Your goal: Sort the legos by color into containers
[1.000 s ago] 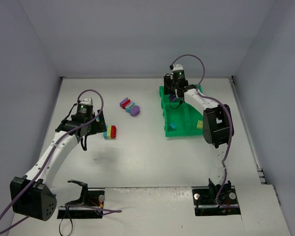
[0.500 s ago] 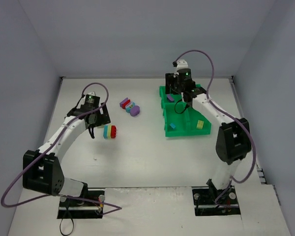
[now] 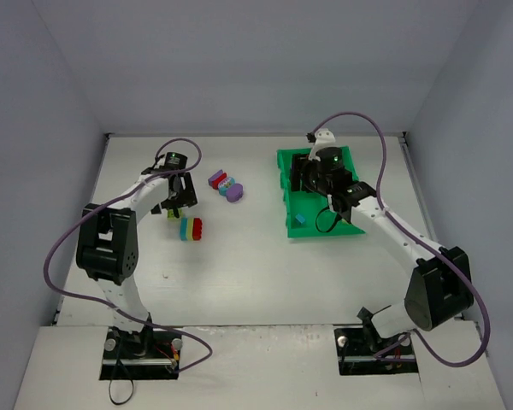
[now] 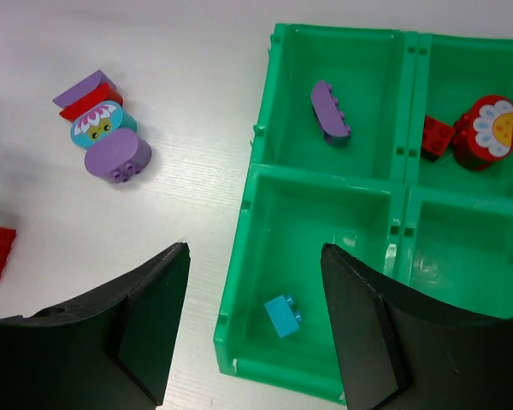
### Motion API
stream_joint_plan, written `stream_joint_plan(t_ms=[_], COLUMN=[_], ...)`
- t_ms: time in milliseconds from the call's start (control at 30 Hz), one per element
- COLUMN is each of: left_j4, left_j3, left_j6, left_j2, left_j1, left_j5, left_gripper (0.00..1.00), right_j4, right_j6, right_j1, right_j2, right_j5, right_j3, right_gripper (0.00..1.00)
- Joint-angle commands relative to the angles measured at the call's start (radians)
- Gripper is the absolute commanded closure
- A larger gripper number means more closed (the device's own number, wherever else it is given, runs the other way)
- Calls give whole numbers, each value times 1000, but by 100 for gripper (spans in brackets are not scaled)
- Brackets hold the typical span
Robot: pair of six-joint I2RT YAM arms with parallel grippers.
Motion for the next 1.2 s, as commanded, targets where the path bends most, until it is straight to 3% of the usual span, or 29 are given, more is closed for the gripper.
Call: stream_joint_plan(t_ms=[0,300,433,533,767,933,1167], left_j4=[10,83,97,97,79,102,348], left_j3=[65,26,6,-5,2,18,-106], left_j6=[18,61,71,71,103,192,457], left_j2=[-1,54,71,75,-10,-153,-430], left_j1=[13,33,33,33,33,29,-95], left_j5=[-38,2,10,18,42,190,456], left_gripper=[16,28,47,55,98,100,100], right_j4=[41,27,24,24,18,-16,-74], right_j6=[26,26,27,27,17,16,99], right_j1=[17,20,21,21,21,23,38], right_j2=[-88,-154,-168,-169,-181,-180,-134], right_j5=[13,22,22,21,4,-109,-269], right_j3=[-29,-91,-106,-114,-97,-31,119], right_gripper=[41,40,40,40,40,40,41])
